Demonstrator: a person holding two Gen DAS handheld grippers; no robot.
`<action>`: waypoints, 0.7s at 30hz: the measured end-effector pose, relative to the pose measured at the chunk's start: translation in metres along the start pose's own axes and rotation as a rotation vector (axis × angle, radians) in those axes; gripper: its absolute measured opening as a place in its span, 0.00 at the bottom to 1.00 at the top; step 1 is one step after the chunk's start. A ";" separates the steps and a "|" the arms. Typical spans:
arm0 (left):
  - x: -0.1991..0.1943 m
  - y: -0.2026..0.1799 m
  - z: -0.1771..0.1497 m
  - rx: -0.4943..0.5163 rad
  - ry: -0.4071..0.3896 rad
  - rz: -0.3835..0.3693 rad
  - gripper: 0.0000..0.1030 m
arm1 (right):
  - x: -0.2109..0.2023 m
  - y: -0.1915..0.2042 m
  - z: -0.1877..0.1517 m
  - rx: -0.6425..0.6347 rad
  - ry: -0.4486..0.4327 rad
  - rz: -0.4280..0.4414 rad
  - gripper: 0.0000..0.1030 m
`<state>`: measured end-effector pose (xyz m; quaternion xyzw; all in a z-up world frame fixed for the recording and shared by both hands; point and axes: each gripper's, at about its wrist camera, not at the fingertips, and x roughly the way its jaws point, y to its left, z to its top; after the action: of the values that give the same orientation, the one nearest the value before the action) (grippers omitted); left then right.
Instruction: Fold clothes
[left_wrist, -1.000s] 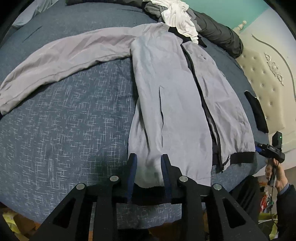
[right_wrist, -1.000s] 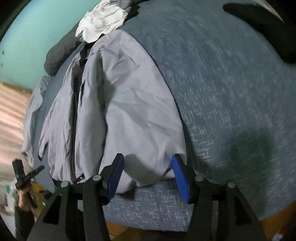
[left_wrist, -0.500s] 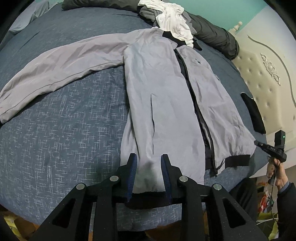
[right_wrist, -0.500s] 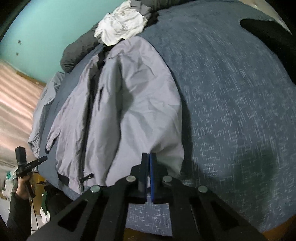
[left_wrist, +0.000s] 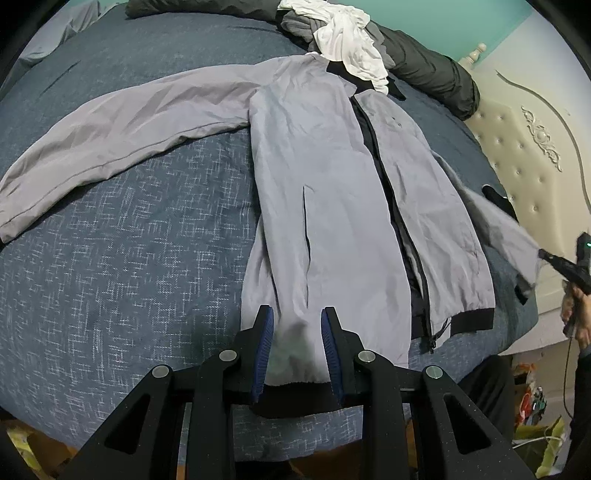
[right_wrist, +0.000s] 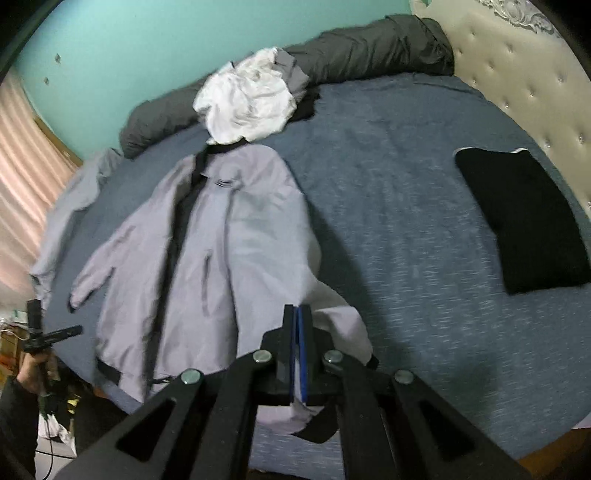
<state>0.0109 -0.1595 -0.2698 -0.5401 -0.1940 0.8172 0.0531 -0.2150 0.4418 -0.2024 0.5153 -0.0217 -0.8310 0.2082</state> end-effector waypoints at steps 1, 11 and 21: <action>0.000 -0.001 -0.001 0.003 0.003 0.001 0.28 | 0.008 -0.005 0.001 0.011 0.020 -0.018 0.01; -0.006 0.010 0.000 -0.012 0.007 0.035 0.31 | 0.079 -0.035 -0.026 0.164 0.098 -0.013 0.05; 0.000 0.011 0.004 -0.021 0.009 0.024 0.33 | 0.035 -0.093 -0.064 0.293 -0.044 0.008 0.56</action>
<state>0.0088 -0.1707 -0.2730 -0.5468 -0.1955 0.8132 0.0384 -0.2030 0.5253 -0.2860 0.5217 -0.1495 -0.8292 0.1338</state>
